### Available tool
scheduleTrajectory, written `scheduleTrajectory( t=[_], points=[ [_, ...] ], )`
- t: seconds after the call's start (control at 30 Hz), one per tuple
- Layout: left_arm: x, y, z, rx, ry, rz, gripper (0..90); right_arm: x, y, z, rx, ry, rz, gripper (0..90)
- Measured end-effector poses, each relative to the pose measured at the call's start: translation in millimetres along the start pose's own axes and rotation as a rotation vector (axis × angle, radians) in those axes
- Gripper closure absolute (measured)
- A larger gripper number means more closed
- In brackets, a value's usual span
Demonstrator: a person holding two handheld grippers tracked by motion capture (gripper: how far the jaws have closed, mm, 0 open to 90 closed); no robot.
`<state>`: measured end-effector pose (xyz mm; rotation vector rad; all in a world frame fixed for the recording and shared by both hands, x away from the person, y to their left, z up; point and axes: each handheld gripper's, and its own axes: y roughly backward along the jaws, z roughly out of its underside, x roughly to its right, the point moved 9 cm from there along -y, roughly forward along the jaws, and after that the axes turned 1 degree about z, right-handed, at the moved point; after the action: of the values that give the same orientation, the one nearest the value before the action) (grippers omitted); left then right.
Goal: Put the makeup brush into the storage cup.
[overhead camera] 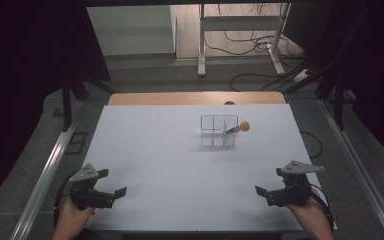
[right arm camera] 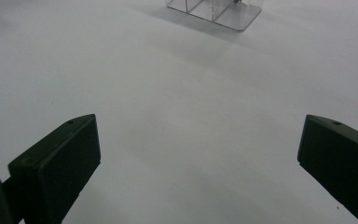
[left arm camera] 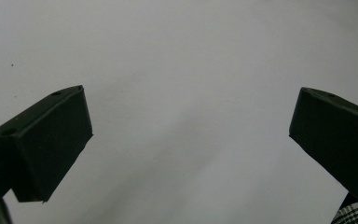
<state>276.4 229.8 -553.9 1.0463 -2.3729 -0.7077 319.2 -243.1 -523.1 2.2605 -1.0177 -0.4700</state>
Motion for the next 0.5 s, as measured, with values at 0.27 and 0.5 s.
scheduleTrajectory(
  t=[0.27,0.5],
  points=[
    [-0.4,-0.6,1.1,-0.016,-0.018,-0.022,0.0,2.3,5.3,6.8,0.001,-0.014,0.01,0.0],
    [-0.2,-0.5,1.7,-0.028,-0.027,-0.036,0.0,5.3,9.4,13.1,0.007,-0.017,0.026,0.0]
  ],
)
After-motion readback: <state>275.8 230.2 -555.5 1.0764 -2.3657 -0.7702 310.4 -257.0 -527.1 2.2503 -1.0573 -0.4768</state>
